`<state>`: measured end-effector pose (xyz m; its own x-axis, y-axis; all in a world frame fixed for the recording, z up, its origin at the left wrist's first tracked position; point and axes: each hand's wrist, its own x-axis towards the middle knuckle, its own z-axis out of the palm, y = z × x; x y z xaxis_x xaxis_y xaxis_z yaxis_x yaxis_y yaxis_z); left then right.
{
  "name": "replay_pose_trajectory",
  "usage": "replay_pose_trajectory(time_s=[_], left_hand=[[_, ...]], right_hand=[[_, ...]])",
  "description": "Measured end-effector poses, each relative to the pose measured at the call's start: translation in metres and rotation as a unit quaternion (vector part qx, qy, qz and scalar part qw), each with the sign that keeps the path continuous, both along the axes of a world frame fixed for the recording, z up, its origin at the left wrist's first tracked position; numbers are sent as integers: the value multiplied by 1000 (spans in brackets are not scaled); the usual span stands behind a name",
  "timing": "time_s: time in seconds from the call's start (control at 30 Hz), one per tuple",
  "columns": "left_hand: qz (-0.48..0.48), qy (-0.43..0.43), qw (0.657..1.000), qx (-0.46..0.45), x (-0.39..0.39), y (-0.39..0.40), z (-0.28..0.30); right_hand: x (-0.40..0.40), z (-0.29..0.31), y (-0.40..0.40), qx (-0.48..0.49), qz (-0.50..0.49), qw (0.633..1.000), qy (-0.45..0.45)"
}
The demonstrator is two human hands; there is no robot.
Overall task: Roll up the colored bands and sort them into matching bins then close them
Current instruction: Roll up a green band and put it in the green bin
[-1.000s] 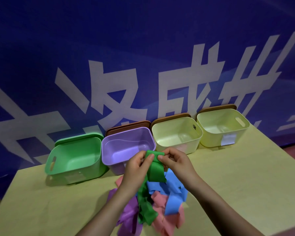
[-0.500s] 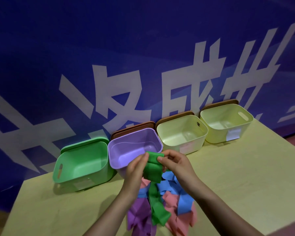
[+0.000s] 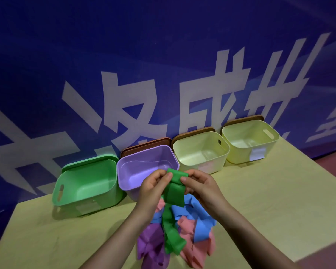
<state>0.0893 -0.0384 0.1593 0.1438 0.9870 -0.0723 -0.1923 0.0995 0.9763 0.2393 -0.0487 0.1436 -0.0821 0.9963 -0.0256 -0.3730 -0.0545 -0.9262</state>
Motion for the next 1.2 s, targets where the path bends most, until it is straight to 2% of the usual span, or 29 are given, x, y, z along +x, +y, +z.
replay_pose_trajectory(time_s=[0.1,0.23,0.33,0.4,0.5,0.57,0.67,0.77,0.83,0.93,0.97,1.07,1.2], left_hand=[[-38,-59,996,-59,12,-4,-2],[-27,4,997,-66,28,-9,-12],[9,39,998,-57,39,-11,-18],[45,51,996,-64,43,-10,-21],[67,19,994,-88,44,-7,-21],[46,-10,994,-99,43,-5,-20],[70,-2,993,-91,40,2,-19],[89,19,992,-87,34,10,-19],[89,30,993,-70,29,16,-20],[49,48,996,-51,27,23,-20],[34,58,997,-43,27,26,-22],[9,96,995,-16,27,34,-24],[28,65,997,-16,28,45,-26]], right_hand=[[12,2,0,5,-3,1000,-19],[28,2,4,23,-50,996,-65],[36,-2,6,73,-63,981,-171],[40,-4,6,113,-69,959,-250],[47,-8,13,232,-70,894,-377],[49,-8,19,292,-43,861,-415],[50,-6,31,321,13,847,-424],[50,-6,41,289,52,865,-406],[47,-7,44,244,48,901,-356],[38,-3,44,125,17,965,-232],[36,-3,45,96,12,972,-215],[35,-3,49,68,25,969,-238],[33,-7,55,44,-4,976,-212]])
